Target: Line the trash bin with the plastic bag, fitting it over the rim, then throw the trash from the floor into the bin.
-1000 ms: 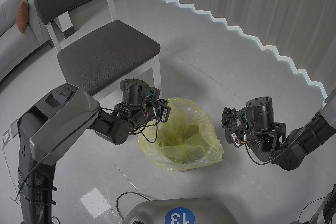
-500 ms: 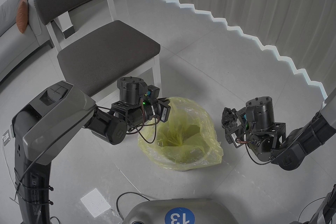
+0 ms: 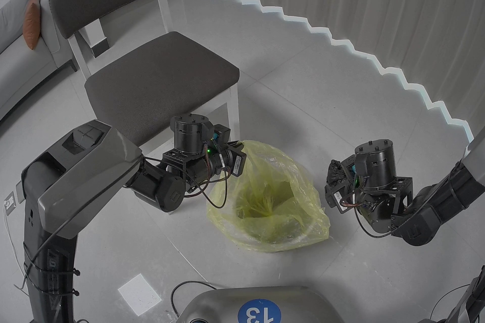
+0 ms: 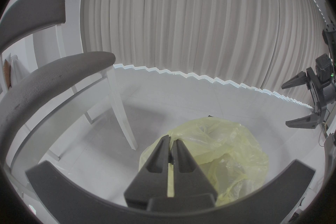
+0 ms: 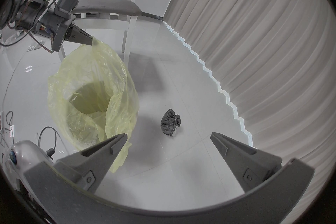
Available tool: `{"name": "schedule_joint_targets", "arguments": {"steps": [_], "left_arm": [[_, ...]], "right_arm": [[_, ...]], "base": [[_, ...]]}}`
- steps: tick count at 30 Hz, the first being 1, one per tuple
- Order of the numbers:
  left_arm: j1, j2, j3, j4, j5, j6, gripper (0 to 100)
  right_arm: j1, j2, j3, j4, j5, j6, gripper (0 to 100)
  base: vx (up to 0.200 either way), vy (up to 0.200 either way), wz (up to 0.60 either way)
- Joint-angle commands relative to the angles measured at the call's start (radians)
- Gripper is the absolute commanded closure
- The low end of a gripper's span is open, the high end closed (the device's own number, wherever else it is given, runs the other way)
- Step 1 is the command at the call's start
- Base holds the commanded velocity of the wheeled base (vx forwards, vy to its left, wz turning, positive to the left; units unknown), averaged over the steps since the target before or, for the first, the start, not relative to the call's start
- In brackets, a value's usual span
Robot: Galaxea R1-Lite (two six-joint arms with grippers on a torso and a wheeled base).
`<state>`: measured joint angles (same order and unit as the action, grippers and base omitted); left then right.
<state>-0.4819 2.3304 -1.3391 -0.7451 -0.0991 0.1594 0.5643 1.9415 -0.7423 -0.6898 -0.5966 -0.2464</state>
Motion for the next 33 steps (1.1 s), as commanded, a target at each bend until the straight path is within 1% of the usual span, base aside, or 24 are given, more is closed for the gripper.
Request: {"name": "schedule_joint_targets", "arguments": {"steps": [1,4,9,11,21,25,33], "left_arm": [[-0.004,0.004,-0.005,0.0,0.001,-0.007,100],[-0.009,0.018,-0.029,-0.002,0.003,-0.041,100],[-0.02,0.049,-0.092,0.0,0.035,-0.098,100],[-0.023,0.056,-0.107,0.001,0.035,-0.109,100],[-0.057,0.119,-0.193,0.02,0.035,-0.112,100],[-0.061,0.173,-0.278,0.053,0.035,-0.116,100],[-0.095,0.213,-0.371,0.101,0.035,-0.118,100]], "right_arm": [[0.0,0.004,-0.003,-0.001,0.0,-0.001,0],[-0.001,0.007,-0.006,-0.001,0.0,-0.002,0],[-0.006,0.007,-0.008,0.001,0.0,-0.004,0],[-0.007,0.005,-0.009,0.001,0.0,-0.011,0],[-0.027,0.001,-0.006,0.001,-0.002,-0.019,0],[-0.03,-0.003,0.0,0.001,-0.002,-0.024,0],[-0.033,-0.001,0.001,0.001,-0.002,-0.024,0]], "base": [[0.0,0.0,0.0],[0.0,0.0,0.0],[0.0,0.0,0.0],[0.0,0.0,0.0],[0.0,0.0,0.0],[0.0,0.0,0.0],[0.0,0.0,0.0]]}}
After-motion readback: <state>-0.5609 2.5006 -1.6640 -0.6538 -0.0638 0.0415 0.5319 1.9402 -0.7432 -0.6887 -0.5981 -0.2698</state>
